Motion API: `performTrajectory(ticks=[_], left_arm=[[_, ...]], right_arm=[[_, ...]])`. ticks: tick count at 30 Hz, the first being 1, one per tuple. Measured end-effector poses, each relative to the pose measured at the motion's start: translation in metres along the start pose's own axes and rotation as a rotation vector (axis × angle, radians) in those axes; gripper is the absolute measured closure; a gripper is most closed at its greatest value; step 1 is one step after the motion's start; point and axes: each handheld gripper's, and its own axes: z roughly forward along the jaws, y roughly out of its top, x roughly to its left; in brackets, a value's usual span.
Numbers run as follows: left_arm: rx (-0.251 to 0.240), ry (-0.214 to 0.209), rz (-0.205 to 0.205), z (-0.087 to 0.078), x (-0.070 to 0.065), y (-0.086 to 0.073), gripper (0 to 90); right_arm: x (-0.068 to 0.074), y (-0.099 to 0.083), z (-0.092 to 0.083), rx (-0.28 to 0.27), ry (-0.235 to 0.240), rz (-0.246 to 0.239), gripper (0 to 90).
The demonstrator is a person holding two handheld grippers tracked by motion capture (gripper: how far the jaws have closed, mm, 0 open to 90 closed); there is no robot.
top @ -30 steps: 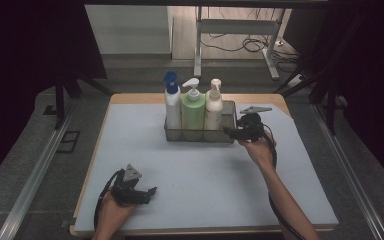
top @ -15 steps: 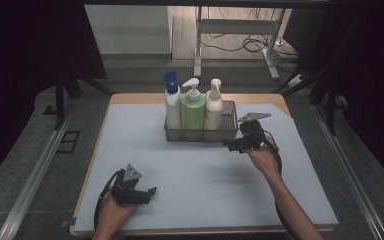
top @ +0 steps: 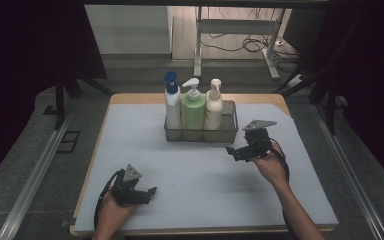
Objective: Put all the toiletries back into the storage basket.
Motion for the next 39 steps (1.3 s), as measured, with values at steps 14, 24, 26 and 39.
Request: performTrajectory(ticks=[14,24,26,39], left_arm=[[-0.001,0.001,-0.001,0.0,0.0,0.0,12.3],[-0.001,0.001,0.0,0.0,0.0,0.0,12.3],[-0.001,0.002,0.0,0.0,0.0,0.0,12.4],[-0.001,0.003,0.002,0.0,0.0,0.0,12.4]], right_arm=[[0.003,-0.029,-0.028,-0.005,-0.002,0.014,0.0],[0.007,-0.059,-0.04,0.005,0.005,0.028,0.0],[0.008,-0.065,-0.041,0.002,0.006,0.038,0.0],[0.012,-0.106,-0.034,0.036,0.012,0.063,0.0]])
